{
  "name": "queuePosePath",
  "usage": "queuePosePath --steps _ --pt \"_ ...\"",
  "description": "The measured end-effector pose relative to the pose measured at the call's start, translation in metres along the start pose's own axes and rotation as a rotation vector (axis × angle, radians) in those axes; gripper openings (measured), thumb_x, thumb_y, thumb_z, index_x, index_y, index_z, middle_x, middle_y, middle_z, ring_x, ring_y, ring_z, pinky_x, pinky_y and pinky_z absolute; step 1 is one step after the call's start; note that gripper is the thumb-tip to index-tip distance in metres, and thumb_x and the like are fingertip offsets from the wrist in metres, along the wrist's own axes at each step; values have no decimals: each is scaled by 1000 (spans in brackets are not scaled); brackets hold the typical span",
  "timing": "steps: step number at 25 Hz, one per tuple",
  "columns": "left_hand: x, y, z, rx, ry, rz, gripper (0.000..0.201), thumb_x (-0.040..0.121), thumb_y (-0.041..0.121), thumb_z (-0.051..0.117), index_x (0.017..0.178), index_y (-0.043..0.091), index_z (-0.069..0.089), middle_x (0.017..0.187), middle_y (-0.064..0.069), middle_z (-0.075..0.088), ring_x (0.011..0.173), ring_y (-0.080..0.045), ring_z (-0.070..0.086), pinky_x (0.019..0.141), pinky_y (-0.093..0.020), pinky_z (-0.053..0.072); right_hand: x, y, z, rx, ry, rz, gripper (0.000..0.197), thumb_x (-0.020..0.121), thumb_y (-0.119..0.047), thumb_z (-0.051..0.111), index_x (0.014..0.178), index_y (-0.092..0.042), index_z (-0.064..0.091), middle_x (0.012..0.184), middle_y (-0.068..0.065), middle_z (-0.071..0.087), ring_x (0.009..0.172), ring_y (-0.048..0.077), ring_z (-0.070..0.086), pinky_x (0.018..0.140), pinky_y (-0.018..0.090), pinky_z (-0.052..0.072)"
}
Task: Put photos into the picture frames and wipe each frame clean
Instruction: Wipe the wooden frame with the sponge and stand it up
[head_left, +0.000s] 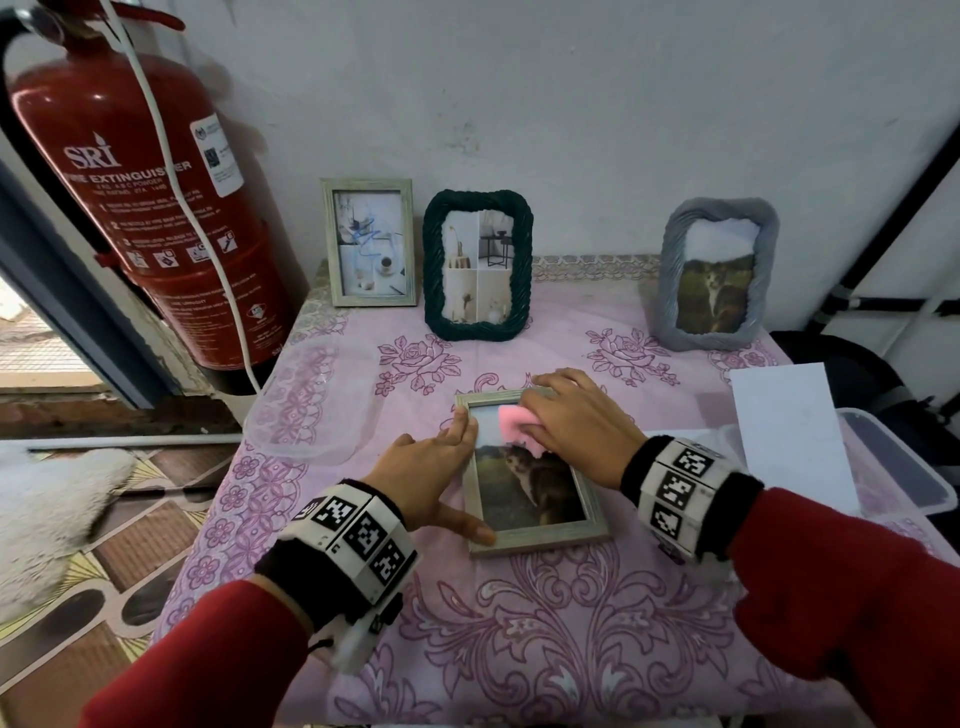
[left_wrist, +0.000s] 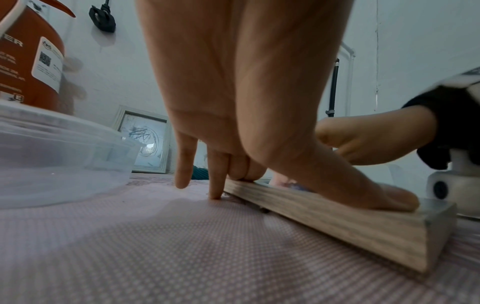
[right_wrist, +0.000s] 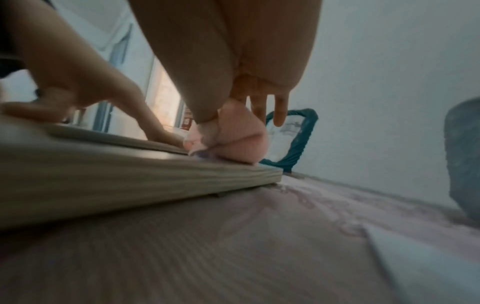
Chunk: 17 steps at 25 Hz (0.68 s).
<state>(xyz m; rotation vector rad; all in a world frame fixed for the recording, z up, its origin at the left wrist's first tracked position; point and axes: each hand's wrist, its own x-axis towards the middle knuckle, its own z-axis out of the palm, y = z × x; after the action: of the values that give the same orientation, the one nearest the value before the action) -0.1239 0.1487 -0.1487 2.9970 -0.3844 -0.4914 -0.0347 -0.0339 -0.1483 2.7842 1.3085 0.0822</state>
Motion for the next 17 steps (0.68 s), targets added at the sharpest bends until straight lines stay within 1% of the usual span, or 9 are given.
queuePosePath --steps 1,3,5,7,9,11,13,15,17 --pt "0 0 0 -4 0 3 119 68 70 59 149 10 -5 158 -8 -10 136 -21 34 107 -38 32 5 -1 1 59 19 22 34 98 -35 36 122 -14 49 130 8 53 130 19 38 106 31 19" --pt "1 -1 0 -16 6 6 117 68 70 60 149 12 -2 158 -8 -9 136 -21 35 106 -37 31 10 -8 4 151 12 32 30 96 -37 42 116 -17 52 120 5 56 119 21 43 97 30 22" --pt "1 -2 1 -32 16 10 115 68 70 60 150 14 1 158 -7 -9 135 -20 35 106 -36 31 7 -16 8 184 -21 -1 27 94 -34 46 113 -17 52 113 5 56 110 22 46 92 29 23" --pt "1 -4 2 -45 18 6 116 68 69 61 150 14 0 158 -6 -10 137 -18 33 106 -36 30 1 -21 9 286 -44 -35 24 92 -30 50 110 -16 54 110 6 56 106 21 47 88 26 25" --pt "1 -5 4 -50 13 -1 119 68 69 61 149 12 -4 158 -6 -12 138 -18 31 107 -36 29 -11 -24 6 428 -83 -78 21 90 -25 53 108 -15 57 109 7 57 104 22 50 86 26 31" --pt "1 -5 4 -48 8 -5 120 68 69 62 149 11 -5 158 -6 -13 139 -18 30 107 -37 29 -28 -23 5 509 -120 -153 22 89 -23 56 109 -16 58 111 7 56 105 20 50 89 29 38" --pt "2 -4 2 -33 1 -3 121 67 69 61 149 11 -5 158 -6 -13 138 -18 32 107 -38 31 -47 -18 4 484 -135 -221 27 92 -29 53 116 -18 56 121 5 54 111 18 48 94 31 39" --pt "3 -4 0 -14 3 -4 121 66 70 61 149 10 -4 158 -6 -12 137 -19 34 106 -38 32 -57 -9 2 367 -149 -215 37 95 -36 45 129 -23 50 135 3 48 123 18 44 100 30 36" --pt "2 -3 0 -3 2 -5 121 66 71 60 149 10 -4 158 -6 -11 136 -19 35 106 -38 33 -57 -1 2 242 -151 -175 43 97 -38 40 139 -27 41 145 0 42 133 16 36 104 27 27"
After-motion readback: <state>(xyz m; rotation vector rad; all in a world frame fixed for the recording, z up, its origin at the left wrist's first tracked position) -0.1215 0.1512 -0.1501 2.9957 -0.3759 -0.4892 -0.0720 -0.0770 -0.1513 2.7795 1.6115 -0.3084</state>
